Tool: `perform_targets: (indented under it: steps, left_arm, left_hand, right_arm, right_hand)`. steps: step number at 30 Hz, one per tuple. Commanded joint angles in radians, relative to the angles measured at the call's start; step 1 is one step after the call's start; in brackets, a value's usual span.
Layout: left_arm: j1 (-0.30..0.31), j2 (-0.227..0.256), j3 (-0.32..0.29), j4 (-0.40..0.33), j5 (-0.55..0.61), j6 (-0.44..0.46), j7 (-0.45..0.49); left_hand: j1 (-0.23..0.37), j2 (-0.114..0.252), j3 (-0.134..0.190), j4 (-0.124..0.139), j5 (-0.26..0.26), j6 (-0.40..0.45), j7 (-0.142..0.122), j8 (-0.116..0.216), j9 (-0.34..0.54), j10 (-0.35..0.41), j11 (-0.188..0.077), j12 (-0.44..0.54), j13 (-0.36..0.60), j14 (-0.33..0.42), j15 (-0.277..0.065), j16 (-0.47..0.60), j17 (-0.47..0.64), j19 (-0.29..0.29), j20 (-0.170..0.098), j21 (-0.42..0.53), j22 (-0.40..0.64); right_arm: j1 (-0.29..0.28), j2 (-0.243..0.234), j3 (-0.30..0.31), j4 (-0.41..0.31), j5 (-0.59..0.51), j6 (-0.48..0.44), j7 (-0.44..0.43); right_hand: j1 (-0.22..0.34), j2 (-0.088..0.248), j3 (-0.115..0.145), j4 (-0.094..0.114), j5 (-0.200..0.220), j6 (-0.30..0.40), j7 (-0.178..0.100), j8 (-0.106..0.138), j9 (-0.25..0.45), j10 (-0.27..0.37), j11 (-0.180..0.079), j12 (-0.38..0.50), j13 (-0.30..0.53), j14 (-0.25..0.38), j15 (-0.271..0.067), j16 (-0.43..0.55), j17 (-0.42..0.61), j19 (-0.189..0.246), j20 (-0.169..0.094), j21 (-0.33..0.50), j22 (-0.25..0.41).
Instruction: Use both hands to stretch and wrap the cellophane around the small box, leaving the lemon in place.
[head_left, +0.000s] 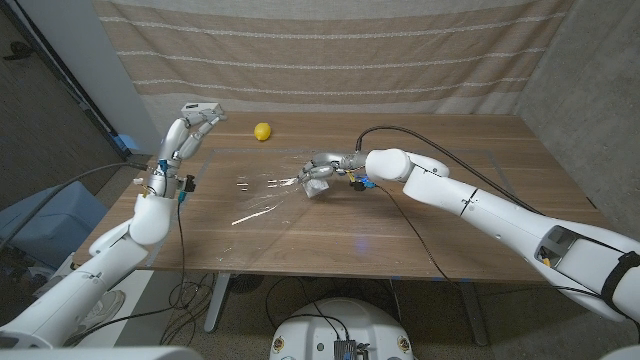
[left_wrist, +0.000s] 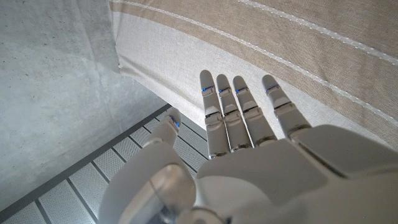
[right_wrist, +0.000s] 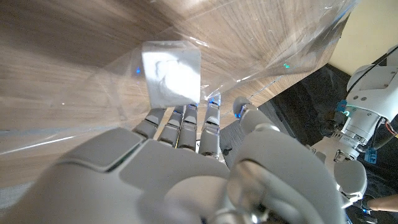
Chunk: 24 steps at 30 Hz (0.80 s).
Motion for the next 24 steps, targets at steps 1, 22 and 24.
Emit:
perform_targets:
  steps: [1,22,24]
  left_arm:
    - [-0.025,0.011,0.054,0.032,-0.053,0.042,-0.131]
    - [-0.121,-0.010,0.152,0.158,-0.160,-0.001,-0.260]
    - [-0.134,-0.011,0.161,0.172,-0.172,-0.007,-0.279]
  left_hand:
    - [0.001,0.009,0.006,-0.001,0.005,0.009,0.002,0.008,0.003,0.007,0.006,0.006,0.002,0.018,0.001,0.006,0.001,0.009,0.000,0.005,0.002]
    - [-0.019,0.021,0.003,0.019,0.003,0.006,0.012,0.003,0.003,0.006,0.011,0.002,0.002,0.024,0.011,0.003,0.006,0.004,0.007,0.006,0.005]
    - [-0.021,0.023,0.002,0.021,0.003,0.005,0.013,0.002,0.003,0.006,0.010,0.002,0.002,0.024,0.011,0.003,0.006,0.005,0.007,0.006,0.005]
  right_arm:
    - [-0.041,-0.035,0.028,-0.076,-0.091,-0.016,-0.047]
    - [-0.169,-0.126,0.106,-0.269,-0.275,0.065,-0.164]
    - [-0.182,-0.134,0.105,-0.292,-0.321,0.044,-0.168]
  right_hand:
    - [0.038,-0.007,0.015,-0.033,-0.008,0.009,-0.004,0.003,0.001,0.004,-0.007,0.005,0.001,0.029,0.003,0.016,-0.017,0.036,0.004,-0.002,0.002]
    - [0.417,-0.108,0.153,-0.059,0.024,-0.149,-0.149,-0.025,0.001,-0.060,-0.075,-0.018,0.002,0.100,-0.033,0.019,-0.053,0.177,0.015,-0.059,0.004]
    - [0.423,-0.125,0.153,-0.049,0.029,-0.241,-0.169,-0.026,0.001,-0.146,-0.090,-0.025,0.004,0.039,-0.026,0.007,-0.045,0.146,0.012,-0.086,0.005]
